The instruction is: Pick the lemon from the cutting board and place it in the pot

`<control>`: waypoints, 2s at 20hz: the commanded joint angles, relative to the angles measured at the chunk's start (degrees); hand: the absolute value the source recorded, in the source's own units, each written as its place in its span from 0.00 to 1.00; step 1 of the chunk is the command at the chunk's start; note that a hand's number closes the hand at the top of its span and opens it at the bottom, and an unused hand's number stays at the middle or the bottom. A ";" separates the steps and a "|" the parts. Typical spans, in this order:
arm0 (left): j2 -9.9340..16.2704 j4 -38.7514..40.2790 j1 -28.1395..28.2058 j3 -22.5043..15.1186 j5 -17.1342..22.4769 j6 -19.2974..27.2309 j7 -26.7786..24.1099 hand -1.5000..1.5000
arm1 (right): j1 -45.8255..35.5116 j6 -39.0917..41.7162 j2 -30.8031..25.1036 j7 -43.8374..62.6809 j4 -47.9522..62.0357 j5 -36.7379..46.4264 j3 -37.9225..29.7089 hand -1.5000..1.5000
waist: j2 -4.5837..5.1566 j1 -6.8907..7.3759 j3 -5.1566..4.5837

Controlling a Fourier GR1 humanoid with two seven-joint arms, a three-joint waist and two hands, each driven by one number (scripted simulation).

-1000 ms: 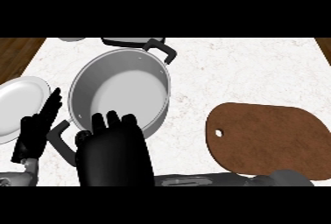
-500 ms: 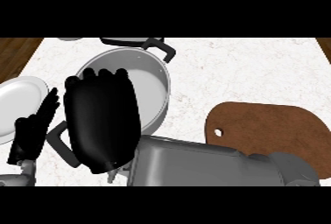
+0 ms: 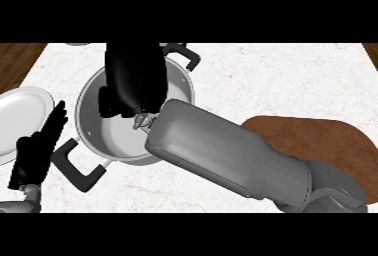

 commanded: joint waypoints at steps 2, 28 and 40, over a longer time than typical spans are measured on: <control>-0.10 1.99 1.08 1.60 0.74 -0.97 -2.39 0.50 | -0.23 -4.36 0.18 -9.87 12.82 -4.24 -0.20 1.00 | 0.20 -0.35 0.00; -2.06 0.93 -2.33 -0.37 -1.72 -1.24 -0.22 0.50 | 1.38 -32.31 0.19 -37.73 14.60 -35.25 -9.84 0.00 | 0.37 1.32 0.12; -1.26 -1.05 6.03 4.13 -1.37 -1.73 -2.40 0.50 | 20.00 -24.35 -1.90 -48.77 -1.43 -44.32 -11.27 0.00 | -0.83 -3.48 0.15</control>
